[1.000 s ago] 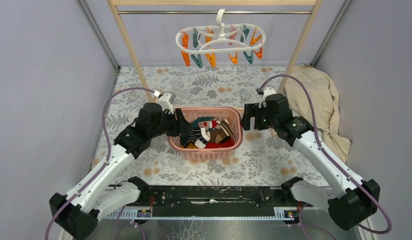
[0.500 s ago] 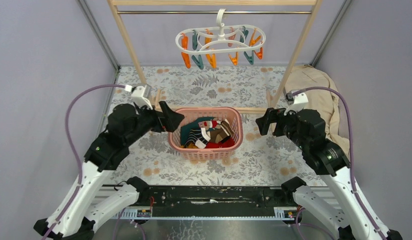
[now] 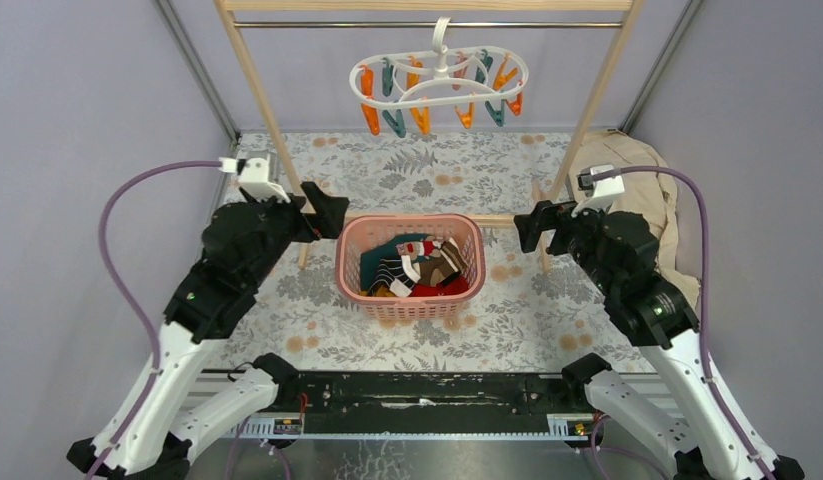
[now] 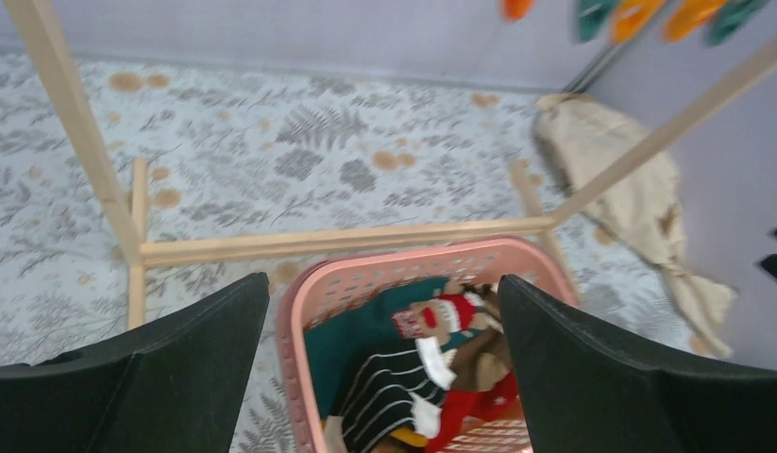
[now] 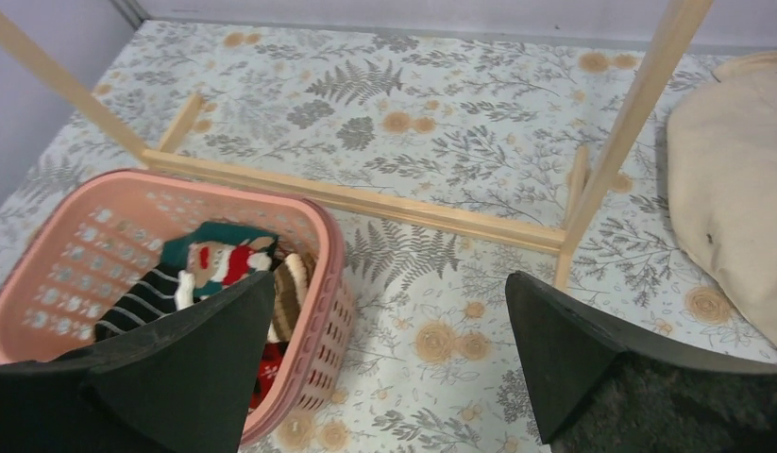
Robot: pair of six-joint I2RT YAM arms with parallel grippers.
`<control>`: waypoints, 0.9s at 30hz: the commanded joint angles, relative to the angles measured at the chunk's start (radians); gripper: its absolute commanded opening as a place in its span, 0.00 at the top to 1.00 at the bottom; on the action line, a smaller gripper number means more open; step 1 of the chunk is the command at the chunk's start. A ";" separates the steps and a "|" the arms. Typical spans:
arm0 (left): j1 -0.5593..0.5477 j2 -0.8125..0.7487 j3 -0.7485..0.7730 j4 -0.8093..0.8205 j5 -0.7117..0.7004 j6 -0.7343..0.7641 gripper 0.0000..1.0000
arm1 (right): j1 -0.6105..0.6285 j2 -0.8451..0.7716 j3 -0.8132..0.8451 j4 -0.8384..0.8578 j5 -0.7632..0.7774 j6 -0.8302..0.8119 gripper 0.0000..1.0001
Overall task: Remove the socks clipped to the hanger
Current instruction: Reset both arms
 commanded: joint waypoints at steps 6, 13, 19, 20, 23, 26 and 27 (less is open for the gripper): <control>0.221 0.001 -0.361 0.350 0.096 -0.012 0.02 | 0.002 0.071 -0.149 0.229 0.110 -0.041 0.00; 0.346 0.053 -0.518 0.483 0.193 -0.086 0.01 | -0.046 0.080 -0.296 0.336 0.191 -0.018 0.00; 0.348 0.097 -0.601 0.605 0.116 -0.073 0.01 | -0.142 0.076 -0.428 0.474 0.197 -0.001 0.00; 0.348 0.101 -0.612 0.622 0.109 -0.067 0.01 | -0.155 0.071 -0.455 0.507 0.196 0.007 0.00; 0.348 0.089 -0.653 0.675 0.080 -0.047 0.01 | -0.168 0.046 -0.550 0.612 0.244 0.003 0.00; 0.350 0.070 -0.689 0.710 0.021 0.005 0.01 | -0.181 0.014 -0.642 0.709 0.336 -0.011 0.00; 0.350 0.067 -0.700 0.720 0.001 0.024 0.01 | -0.188 0.000 -0.671 0.739 0.367 -0.011 0.00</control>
